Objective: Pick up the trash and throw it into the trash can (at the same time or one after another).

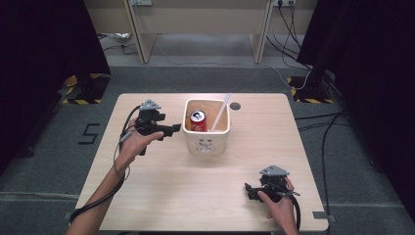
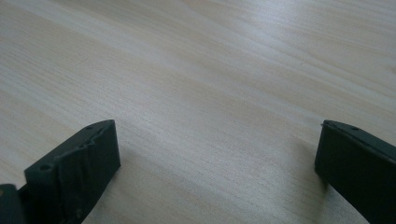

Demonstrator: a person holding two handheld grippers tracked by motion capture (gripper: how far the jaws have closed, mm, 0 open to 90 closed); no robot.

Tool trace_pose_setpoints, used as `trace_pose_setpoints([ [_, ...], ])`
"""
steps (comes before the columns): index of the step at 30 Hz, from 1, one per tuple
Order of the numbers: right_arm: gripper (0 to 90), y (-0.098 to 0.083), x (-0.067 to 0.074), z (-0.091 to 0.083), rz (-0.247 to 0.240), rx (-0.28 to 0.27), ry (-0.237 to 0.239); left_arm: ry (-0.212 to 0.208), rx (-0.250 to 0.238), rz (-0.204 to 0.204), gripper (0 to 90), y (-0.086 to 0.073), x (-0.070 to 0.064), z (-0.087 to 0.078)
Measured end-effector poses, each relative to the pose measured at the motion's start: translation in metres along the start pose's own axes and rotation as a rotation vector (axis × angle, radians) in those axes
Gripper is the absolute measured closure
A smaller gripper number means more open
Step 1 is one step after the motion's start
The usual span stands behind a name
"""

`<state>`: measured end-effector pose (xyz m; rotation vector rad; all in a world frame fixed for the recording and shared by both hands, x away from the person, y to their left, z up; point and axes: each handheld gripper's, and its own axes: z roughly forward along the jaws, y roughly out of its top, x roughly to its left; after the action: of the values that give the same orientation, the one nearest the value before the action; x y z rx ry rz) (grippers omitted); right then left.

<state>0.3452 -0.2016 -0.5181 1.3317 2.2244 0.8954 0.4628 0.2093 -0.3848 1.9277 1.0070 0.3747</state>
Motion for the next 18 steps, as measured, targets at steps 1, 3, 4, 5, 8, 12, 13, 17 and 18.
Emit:
trace_pose_setpoints([
  [1,0.3,0.0,0.0,0.0,0.0,0.0,0.0,-0.003,0.0,-0.001,18.0,-0.003,0.0,0.0],
  [3,0.3,0.0,0.0,0.0,-0.001,-0.001,0.0,-0.009,-0.005,-0.007,18.0,-0.008,0.0,0.0],
  [4,0.3,0.0,0.0,0.0,0.001,0.0,0.0,-0.011,-0.005,-0.01,18.0,-0.009,0.0,-0.001],
  [5,0.3,0.0,0.0,0.0,0.001,0.0,0.0,-0.011,-0.004,-0.011,18.0,-0.011,0.0,-0.001],
  [8,0.3,0.0,0.0,0.0,0.001,0.0,0.0,-0.01,-0.008,-0.007,18.0,-0.017,-0.001,-0.001],
  [12,0.3,0.0,0.0,0.0,0.001,0.0,0.0,-0.005,-0.014,-0.006,18.0,-0.024,-0.002,0.0],
  [13,0.3,0.0,0.0,0.0,0.001,0.0,0.0,-0.007,-0.014,-0.008,18.0,-0.026,-0.002,0.0],
  [17,0.3,0.0,0.0,0.0,0.001,0.0,-0.001,-0.011,-0.013,-0.008,18.0,-0.034,-0.004,0.001],
  [18,0.3,0.0,0.0,0.0,0.001,0.0,-0.001,-0.011,-0.013,-0.006,18.0,-0.036,-0.004,0.001],
])
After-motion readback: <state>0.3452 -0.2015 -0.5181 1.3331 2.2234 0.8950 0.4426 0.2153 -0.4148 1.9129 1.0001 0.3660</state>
